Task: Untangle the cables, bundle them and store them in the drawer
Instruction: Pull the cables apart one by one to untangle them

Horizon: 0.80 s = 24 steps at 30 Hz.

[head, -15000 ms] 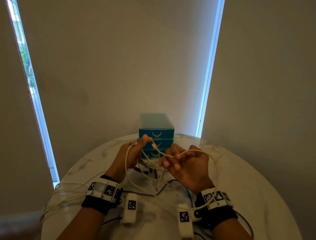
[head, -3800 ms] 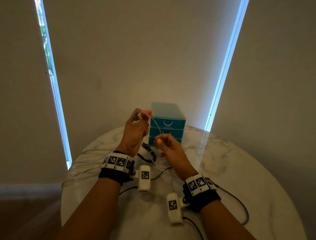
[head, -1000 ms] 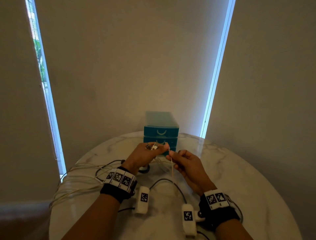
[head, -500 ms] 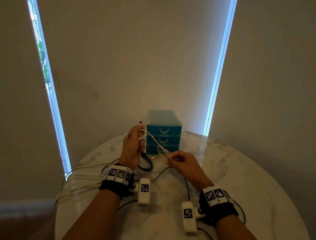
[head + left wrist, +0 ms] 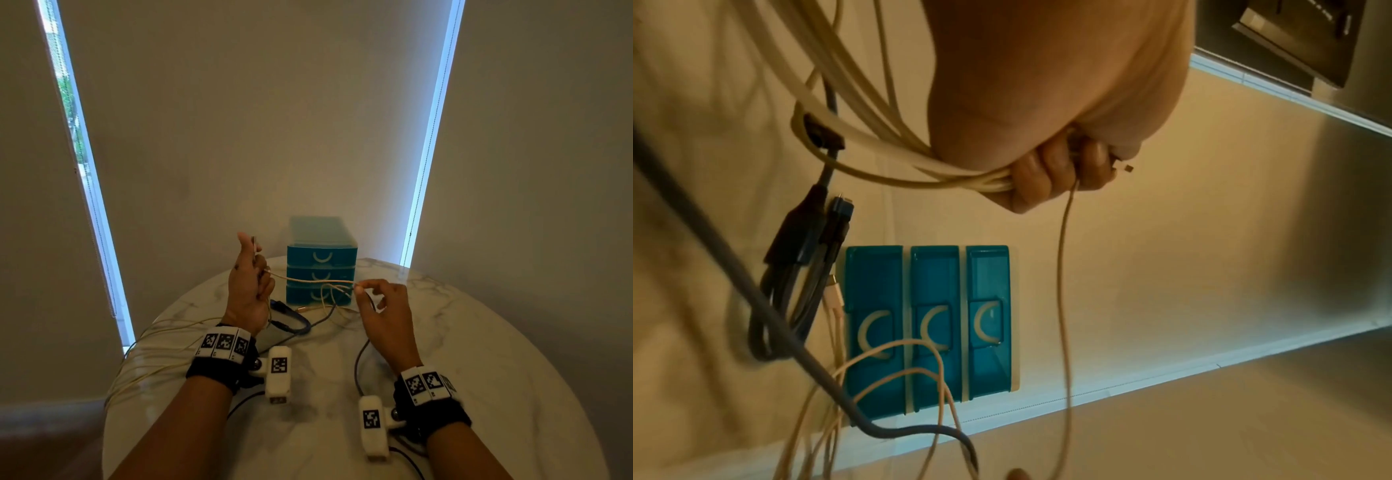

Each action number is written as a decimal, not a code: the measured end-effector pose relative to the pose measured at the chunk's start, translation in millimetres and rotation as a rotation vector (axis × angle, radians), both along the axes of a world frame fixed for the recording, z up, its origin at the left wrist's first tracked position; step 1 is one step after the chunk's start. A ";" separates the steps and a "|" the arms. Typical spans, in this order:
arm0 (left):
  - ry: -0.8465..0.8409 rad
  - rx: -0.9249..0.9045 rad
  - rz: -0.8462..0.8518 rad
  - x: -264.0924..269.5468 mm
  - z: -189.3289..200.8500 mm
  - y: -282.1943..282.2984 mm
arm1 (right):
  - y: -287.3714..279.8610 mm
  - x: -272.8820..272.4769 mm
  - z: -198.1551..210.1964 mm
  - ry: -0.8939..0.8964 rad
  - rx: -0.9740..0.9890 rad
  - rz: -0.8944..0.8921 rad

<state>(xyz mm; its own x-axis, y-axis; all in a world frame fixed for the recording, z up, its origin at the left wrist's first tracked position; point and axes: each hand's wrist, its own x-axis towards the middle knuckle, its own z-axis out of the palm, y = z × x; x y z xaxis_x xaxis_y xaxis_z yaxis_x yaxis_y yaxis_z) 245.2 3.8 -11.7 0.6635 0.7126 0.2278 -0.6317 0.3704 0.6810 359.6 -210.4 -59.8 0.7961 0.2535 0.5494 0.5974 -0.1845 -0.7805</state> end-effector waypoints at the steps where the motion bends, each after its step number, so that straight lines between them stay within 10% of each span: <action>1: 0.038 0.022 0.042 0.1 0.0 -0.9 | -1.0 -0.3 1.2 -0.006 0.070 0.035; 6: 0.139 0.043 0.144 -1.2 1.3 -4.8 | -8.5 -0.4 8.4 0.043 0.144 0.333; 16: -0.014 -0.070 0.003 -1.0 2.4 2.5 | -12.7 -3.5 -2.0 0.266 -0.668 0.494; 24: 0.084 -0.013 -0.279 -6.0 5.6 5.6 | -21.5 21.8 -8.9 0.176 -0.182 0.043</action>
